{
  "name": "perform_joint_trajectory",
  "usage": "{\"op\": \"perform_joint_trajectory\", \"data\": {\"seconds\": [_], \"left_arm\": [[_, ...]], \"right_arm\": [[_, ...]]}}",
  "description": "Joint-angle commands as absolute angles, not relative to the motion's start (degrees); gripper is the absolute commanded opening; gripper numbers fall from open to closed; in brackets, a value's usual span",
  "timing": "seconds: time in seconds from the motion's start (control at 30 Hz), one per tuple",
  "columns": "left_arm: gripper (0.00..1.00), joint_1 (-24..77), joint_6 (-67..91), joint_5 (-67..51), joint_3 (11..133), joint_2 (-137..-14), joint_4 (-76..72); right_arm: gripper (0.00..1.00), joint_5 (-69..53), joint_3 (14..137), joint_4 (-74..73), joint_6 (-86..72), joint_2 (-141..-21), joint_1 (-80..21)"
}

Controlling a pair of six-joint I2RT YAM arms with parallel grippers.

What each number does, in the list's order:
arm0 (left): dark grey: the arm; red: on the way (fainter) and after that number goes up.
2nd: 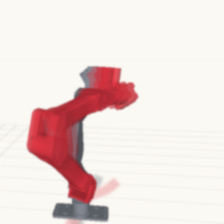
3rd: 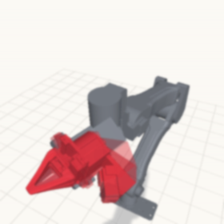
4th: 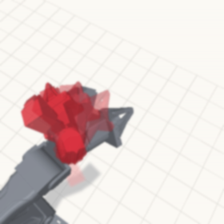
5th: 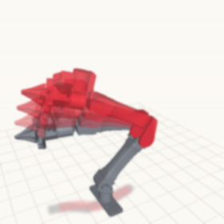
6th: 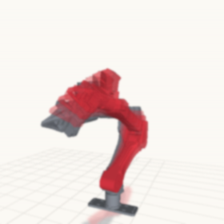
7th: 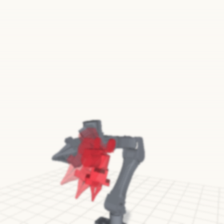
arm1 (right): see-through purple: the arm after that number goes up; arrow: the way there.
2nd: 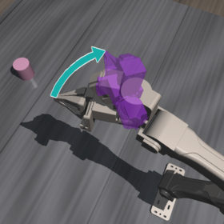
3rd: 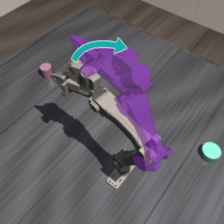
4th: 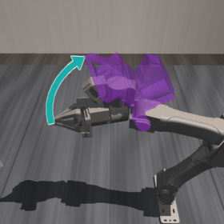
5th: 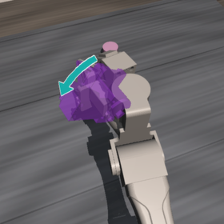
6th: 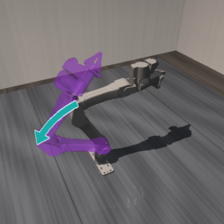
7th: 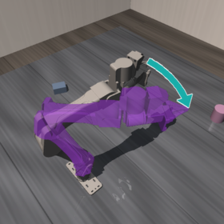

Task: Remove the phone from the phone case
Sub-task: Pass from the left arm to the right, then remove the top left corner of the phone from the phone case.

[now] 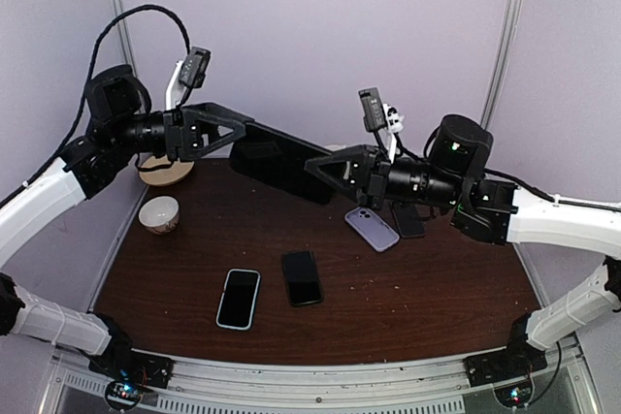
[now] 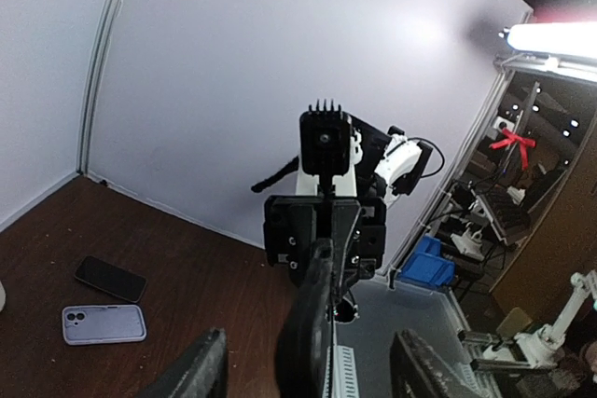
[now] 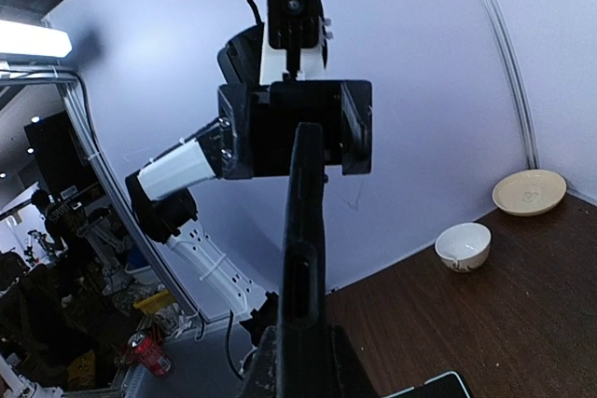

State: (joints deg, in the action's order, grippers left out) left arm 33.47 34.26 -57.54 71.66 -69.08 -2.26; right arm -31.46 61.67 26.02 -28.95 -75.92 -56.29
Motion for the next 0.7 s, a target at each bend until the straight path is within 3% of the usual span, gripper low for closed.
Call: {"op": "perform_joint_trajectory", "data": {"seconds": [0.0, 0.3, 0.67], "left_arm": [[0.66, 33.22, 19.56, -58.37, 69.51, -64.24, 5.48], [0.71, 33.31, 4.12, -66.04, 61.15, -59.29, 8.6], [0.67, 36.18, -4.53, -69.5, 54.42, -59.9, 6.33]], "right_arm": [[0.0, -31.36, 63.2, 15.04, -20.06, -71.52, -55.99], [0.0, -36.91, 58.55, 7.03, -2.98, -65.86, -56.06], [0.0, -35.26, 55.82, -0.18, 23.87, -65.14, -58.49]]}}
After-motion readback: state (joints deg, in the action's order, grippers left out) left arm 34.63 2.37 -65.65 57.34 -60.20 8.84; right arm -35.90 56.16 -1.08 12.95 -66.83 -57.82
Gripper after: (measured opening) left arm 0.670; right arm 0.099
